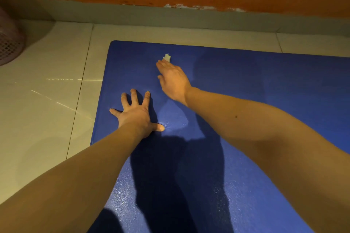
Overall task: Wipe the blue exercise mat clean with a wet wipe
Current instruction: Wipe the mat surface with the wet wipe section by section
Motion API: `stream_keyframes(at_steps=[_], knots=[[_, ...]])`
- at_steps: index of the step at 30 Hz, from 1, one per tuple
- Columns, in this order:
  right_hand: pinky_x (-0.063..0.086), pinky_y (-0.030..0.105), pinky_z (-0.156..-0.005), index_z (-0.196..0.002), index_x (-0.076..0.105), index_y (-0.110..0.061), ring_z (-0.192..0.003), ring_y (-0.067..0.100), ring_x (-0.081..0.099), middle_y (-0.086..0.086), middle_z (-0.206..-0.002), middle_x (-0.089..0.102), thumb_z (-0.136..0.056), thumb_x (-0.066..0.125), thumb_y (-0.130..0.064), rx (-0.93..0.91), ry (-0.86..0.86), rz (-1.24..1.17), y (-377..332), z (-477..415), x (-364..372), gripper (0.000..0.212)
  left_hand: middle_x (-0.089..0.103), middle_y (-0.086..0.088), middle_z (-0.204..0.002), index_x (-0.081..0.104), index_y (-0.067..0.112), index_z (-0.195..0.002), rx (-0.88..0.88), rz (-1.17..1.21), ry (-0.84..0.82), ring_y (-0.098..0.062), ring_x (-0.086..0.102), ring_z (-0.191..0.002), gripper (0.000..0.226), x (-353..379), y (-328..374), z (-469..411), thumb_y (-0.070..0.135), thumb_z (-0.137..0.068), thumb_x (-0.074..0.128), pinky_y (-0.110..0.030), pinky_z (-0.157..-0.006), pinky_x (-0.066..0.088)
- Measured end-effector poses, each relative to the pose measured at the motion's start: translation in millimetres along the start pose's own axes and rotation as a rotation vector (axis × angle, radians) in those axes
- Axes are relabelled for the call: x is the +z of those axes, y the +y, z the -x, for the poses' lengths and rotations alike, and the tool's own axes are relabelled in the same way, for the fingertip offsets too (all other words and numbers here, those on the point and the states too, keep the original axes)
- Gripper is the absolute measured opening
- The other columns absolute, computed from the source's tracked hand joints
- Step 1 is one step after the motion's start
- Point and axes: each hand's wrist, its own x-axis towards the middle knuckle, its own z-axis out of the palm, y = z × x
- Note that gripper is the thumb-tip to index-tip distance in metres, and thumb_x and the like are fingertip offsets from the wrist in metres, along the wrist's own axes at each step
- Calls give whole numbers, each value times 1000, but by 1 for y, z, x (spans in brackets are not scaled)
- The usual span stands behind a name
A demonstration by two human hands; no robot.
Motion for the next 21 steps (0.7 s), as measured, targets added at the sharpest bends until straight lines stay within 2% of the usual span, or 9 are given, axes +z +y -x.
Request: stream_keyframes(at_steps=[4,6,7,10,13,15,17,19,21], knots=[[42,43,-112,-135,57,-2,-135,34,49,17,-145,54,-95,53,5,100,-7,-95,8,6,-8,41,-23,-4,-163,-18,41,-155,-3,11,-16,-39,-16,-150,137,-1,0,0,83,-60,71,-76,-111,14],[50,43,-97,-116,65,4,-110,34,60,18,-118,66,-88,47,17,192,65,-251,9,6,-9,36,-24,-4,-162,-19,40,-155,-5,28,-24,-40,-17,-150,138,-2,0,1,82,-60,72,-76,-112,12],[52,42,-95,-116,66,3,-105,31,62,16,-114,67,-88,48,17,263,123,-352,9,7,-10,36,-25,-4,-162,-19,40,-154,-4,40,-38,-40,-19,-150,137,-3,1,1,82,-60,72,-76,-112,10],[51,29,-101,-131,63,-4,-110,18,63,8,-124,66,-94,58,7,427,273,-618,5,22,-19,39,-26,-4,-163,-17,40,-155,2,77,-80,-39,-21,-150,130,-5,-2,4,78,-67,70,-75,-113,3],[53,16,-89,-128,63,-7,-102,10,65,4,-116,66,-95,62,3,491,276,-830,-1,53,-24,35,4,-7,-166,15,35,-158,27,215,124,-36,2,-152,94,-6,-7,10,69,-83,62,-64,-119,4],[57,20,-88,-126,64,-8,-105,15,69,8,-117,69,-94,63,5,531,241,-964,-4,70,-25,34,32,-5,-158,38,30,-151,37,429,291,-34,25,-145,70,-7,-6,13,57,-91,62,-55,-119,19],[58,20,-85,-125,64,-7,-107,17,69,10,-122,68,-93,62,10,519,200,-1006,-10,84,-25,37,47,-3,-150,46,23,-147,76,710,283,-31,41,-139,59,-12,-2,16,43,-95,64,-49,-114,33],[58,20,-83,-126,64,-6,-104,17,71,10,-123,68,-91,63,13,493,168,-1040,-16,93,-27,40,51,-2,-147,43,16,-149,145,987,191,-23,48,-135,58,-19,4,23,28,-97,65,-41,-112,40],[59,23,-85,-126,64,-6,-100,16,72,9,-119,69,-90,65,13,471,149,-1085,-22,101,-31,41,51,-1,-143,39,14,-151,194,1097,119,-16,52,-127,61,-24,8,32,17,-96,66,-29,-107,42]])
